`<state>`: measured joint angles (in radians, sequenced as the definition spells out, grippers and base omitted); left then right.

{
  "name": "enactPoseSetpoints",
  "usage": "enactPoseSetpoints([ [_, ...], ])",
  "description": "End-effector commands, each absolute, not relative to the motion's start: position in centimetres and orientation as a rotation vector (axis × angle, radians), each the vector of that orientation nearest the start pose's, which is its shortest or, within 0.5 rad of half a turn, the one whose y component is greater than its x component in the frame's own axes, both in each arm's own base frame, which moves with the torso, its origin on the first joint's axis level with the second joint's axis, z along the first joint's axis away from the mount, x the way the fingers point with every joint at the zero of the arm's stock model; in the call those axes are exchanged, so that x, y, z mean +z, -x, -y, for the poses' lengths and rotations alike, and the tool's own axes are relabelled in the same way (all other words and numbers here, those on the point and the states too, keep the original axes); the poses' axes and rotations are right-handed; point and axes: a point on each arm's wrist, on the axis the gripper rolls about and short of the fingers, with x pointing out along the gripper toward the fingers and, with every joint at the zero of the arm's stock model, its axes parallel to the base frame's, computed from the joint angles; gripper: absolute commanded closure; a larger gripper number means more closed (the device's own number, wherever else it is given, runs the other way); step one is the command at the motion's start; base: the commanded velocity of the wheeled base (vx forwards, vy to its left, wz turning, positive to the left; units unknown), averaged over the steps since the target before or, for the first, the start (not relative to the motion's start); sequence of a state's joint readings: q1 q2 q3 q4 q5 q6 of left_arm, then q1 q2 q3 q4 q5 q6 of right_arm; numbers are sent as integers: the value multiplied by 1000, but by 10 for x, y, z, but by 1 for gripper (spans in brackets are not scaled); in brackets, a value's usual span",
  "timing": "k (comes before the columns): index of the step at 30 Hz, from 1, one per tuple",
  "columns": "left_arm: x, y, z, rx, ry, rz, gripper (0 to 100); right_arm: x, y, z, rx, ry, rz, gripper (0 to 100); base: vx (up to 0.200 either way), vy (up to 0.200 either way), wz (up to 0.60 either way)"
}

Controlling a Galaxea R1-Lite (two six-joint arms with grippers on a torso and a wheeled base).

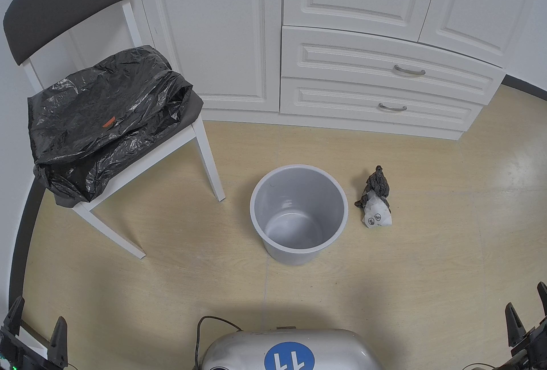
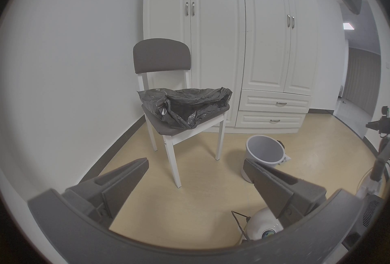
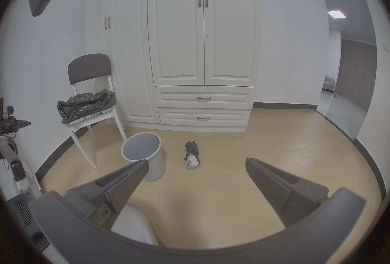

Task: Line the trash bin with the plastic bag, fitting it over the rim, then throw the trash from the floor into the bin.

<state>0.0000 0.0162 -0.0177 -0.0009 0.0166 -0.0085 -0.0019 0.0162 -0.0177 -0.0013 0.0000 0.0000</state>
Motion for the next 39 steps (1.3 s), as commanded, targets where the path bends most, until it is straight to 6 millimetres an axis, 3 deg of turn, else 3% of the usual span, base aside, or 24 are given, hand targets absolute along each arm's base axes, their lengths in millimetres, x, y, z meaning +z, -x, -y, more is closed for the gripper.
enactPoseSetpoints([
  [1, 76, 23, 0, 15, 6, 0, 0, 75, 23, 0, -8, 8, 0, 0, 0, 0, 0],
  [9, 76, 23, 0, -1, -15, 8, 0, 76, 23, -1, 18, 54, 2, 0, 0, 0, 0],
  [12, 116, 32, 2, -77, 12, 219, 0, 76, 23, -1, 14, 34, 3, 0, 0, 0, 0],
  [15, 117, 33, 2, -112, 9, 172, 0, 78, 23, 0, 8, 17, 17, 0, 0, 0, 0],
  [18, 110, 32, 2, -102, 15, 91, 0, 116, 34, -1, 28, -71, 215, 0, 0, 0, 0],
  [20, 111, 32, 2, -84, 15, 77, 0, 125, 38, -1, 34, -87, 235, 0, 0, 0, 0],
  [24, 165, 22, -1, 45, -33, 45, 0, 141, 33, -2, 72, 3, 142, 0, 0, 0, 0],
  [25, 165, 22, -1, 45, -33, 45, 0, 141, 33, -2, 72, 3, 142, 0, 0, 0, 0],
  [26, 191, 7, -2, 111, -44, 2, 0, 156, 21, -3, 90, 20, 82, 0, 0, 0, 0],
  [28, 200, -1, -3, 147, -49, -22, 0, 164, 13, -3, 93, 28, 50, 0, 0, 0, 0],
  [29, 210, -14, -4, 187, -54, -63, 0, 178, -3, -3, 97, 36, -14, 0, 0, 0, 0],
  [34, 215, -55, -5, 209, -72, -212, 0, 212, -51, 0, 51, 14, -95, 0, 0, 0, 0],
  [36, 217, -62, -5, 212, -74, -234, 0, 218, -57, 0, 32, 0, -84, 0, 0, 0, 0],
  [39, 218, -91, -13, 277, -83, -325, 0, 235, -76, 1, -46, -79, -41, 0, 0, 0, 0],
])
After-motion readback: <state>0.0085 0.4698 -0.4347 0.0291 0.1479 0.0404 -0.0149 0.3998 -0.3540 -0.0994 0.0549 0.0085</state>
